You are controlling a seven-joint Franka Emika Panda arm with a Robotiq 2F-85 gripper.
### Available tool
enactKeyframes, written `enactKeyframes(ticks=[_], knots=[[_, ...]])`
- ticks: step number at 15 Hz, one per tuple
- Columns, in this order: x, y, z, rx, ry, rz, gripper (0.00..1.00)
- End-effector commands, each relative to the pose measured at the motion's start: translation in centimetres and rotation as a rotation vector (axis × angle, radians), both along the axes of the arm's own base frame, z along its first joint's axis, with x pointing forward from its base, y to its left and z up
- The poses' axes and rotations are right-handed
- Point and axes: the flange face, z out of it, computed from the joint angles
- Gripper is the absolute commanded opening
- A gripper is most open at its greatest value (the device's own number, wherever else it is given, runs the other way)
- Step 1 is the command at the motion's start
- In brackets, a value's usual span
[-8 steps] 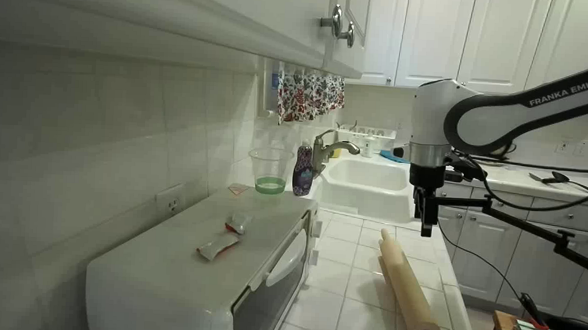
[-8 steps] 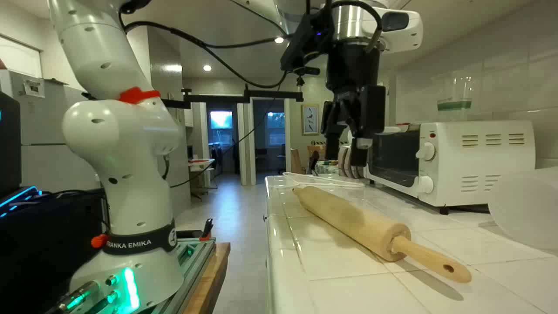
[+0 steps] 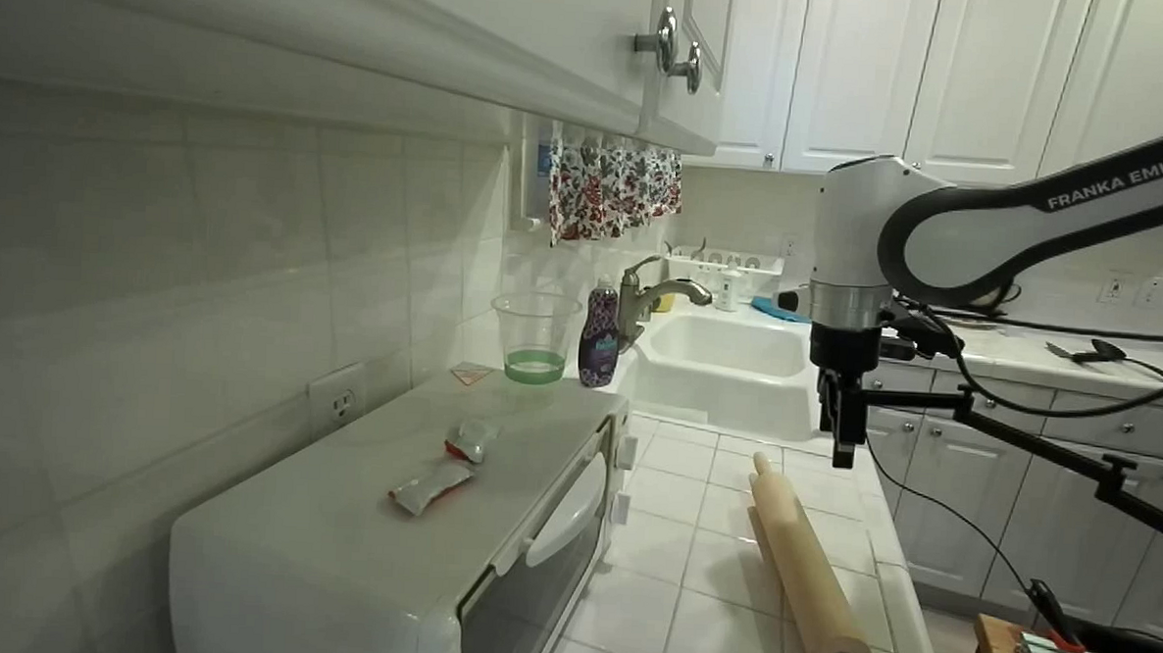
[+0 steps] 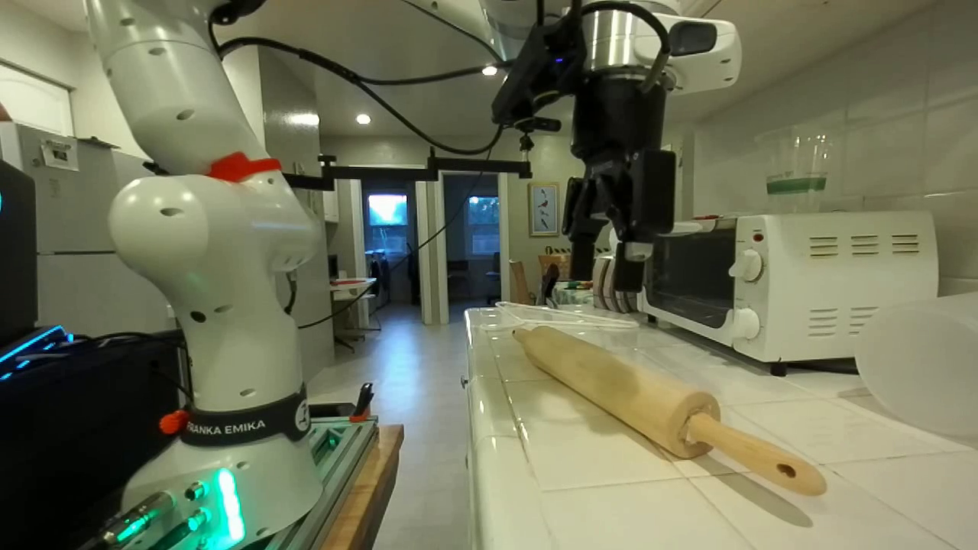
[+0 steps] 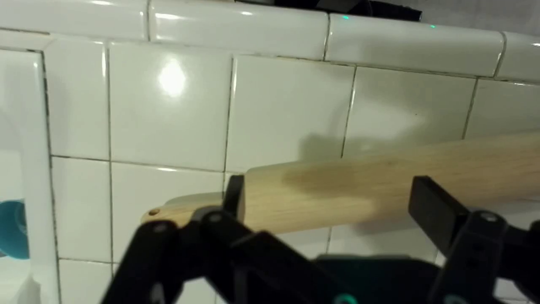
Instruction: Open the door of the open
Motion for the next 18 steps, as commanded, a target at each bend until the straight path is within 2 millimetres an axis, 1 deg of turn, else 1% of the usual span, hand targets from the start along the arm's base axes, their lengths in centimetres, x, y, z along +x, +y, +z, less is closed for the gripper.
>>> enactKeyframes(ticks=[1,3,5,10,11,12,13,15,18], knots=[[0.0,0.0,0.0,0.0,0.001,0.0,1.0],[-0.2,2.1,0.0,0.06,0.002,-0.032,1.0],[-0.1,5.1,1.1,0.101,0.02,-0.096,1.0],[1.2,14.5,4.8,0.267,0.132,-0.306,1.0],[1.5,16.1,5.4,0.298,0.132,-0.352,1.0],[1.8,17.5,6.0,0.331,0.096,-0.398,1.0],[2.1,18.8,6.5,0.352,0.077,-0.445,1.0],[2.9,20.6,7.0,0.378,-0.022,-0.513,1.0],[3.4,22.5,7.5,0.387,-0.161,-0.619,1.0]])
